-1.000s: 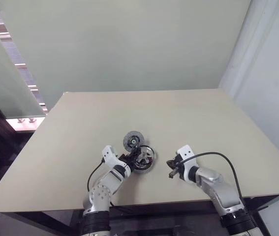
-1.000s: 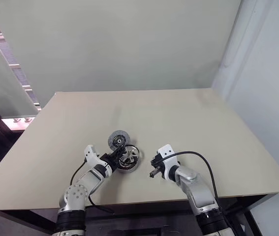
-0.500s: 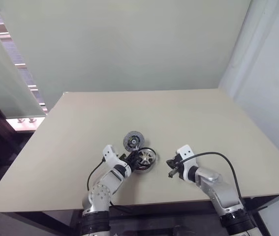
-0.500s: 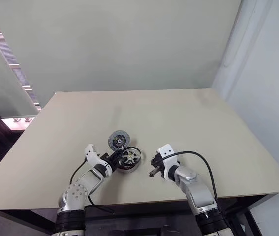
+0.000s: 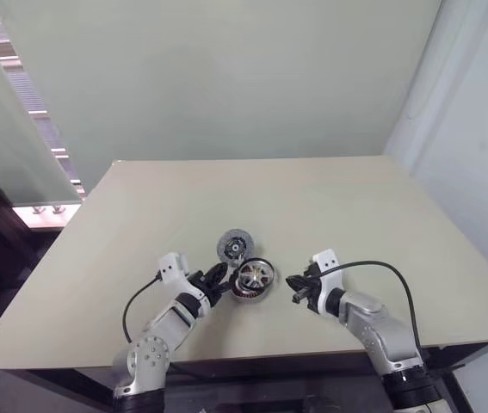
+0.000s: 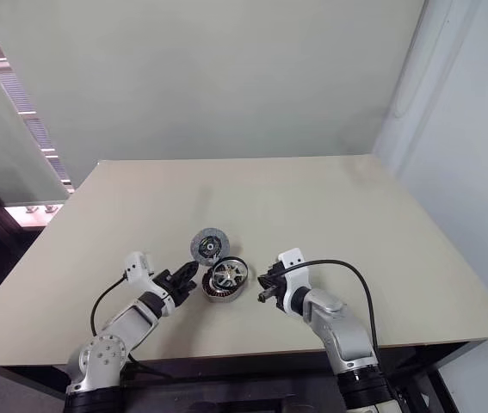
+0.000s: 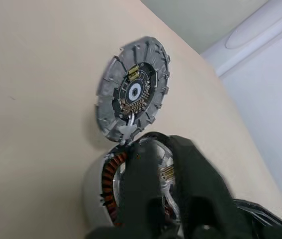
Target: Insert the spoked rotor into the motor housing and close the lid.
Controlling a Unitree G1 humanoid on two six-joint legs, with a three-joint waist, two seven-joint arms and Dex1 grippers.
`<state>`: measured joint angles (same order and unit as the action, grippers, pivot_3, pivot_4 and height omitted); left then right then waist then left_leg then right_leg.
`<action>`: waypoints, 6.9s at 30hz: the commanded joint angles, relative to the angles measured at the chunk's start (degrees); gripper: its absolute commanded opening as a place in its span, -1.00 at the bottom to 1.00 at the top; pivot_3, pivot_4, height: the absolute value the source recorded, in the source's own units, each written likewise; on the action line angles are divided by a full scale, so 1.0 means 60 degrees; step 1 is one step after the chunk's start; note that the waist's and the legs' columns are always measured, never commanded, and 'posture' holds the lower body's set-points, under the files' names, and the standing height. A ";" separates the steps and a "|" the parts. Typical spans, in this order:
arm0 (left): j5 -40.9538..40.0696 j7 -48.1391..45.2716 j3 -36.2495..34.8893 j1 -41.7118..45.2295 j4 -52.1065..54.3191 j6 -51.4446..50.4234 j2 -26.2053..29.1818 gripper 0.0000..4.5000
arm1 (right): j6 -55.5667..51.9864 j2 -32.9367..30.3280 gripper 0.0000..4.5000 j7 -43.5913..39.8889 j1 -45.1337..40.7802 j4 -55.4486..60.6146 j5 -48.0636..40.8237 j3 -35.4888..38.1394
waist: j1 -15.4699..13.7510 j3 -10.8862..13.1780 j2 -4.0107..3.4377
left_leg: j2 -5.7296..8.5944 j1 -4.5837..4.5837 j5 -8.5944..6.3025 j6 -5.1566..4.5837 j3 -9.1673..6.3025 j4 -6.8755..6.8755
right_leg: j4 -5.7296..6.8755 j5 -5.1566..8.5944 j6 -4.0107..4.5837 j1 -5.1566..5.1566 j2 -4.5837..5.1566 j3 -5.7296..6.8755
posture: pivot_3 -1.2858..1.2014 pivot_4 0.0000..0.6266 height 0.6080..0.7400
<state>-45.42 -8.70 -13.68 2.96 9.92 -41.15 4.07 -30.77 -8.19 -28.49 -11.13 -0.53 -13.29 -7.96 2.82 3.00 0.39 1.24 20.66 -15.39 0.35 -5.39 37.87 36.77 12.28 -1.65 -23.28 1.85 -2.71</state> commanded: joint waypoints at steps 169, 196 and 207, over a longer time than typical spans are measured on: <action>0.3925 -0.5048 0.1772 0.1392 -0.2476 0.6862 0.2449 -0.91 | 0.6896 0.0954 -0.07 0.1150 -0.1358 -0.1769 0.1810 -0.0596 | 0.0007 0.0003 -0.0008 | -0.0021 -0.0015 0.0003 -0.0003 0.0012 -0.0007 | 0.0033 -0.0006 0.0001 -0.0007 -0.0152 -0.0218 | 0.03 -1.00 1.00; 0.8149 -0.4198 0.2661 0.2168 -0.5080 1.2530 0.3775 -0.91 | -0.0380 0.0985 0.99 0.0914 -0.0988 0.0305 -0.2043 0.0773 | 0.0005 0.0001 -0.0014 | -0.0022 -0.0012 0.0003 -0.0004 0.0015 -0.0009 | 0.0038 -0.0009 -0.0004 -0.0014 -0.0150 -0.0215 | 0.03 -1.00 1.00; 0.9883 -0.2920 0.3443 0.1881 -0.6143 1.3756 0.3784 -0.91 | 0.0515 0.0886 0.99 0.0750 -0.0856 0.0182 -0.1428 0.0486 | 0.0001 0.0000 -0.0013 | -0.0020 -0.0013 0.0003 -0.0004 0.0014 -0.0003 | 0.0040 -0.0011 -0.0008 -0.0008 -0.0149 -0.0214 | 0.03 -1.00 1.00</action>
<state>12.68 -28.54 6.69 13.45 -27.40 39.25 26.98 -29.18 -3.13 -23.60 -15.27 -1.49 -21.79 -5.55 2.82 2.99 0.31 1.12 20.58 -15.37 0.33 -5.30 37.85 37.01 12.21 -1.70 -23.33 0.96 -3.99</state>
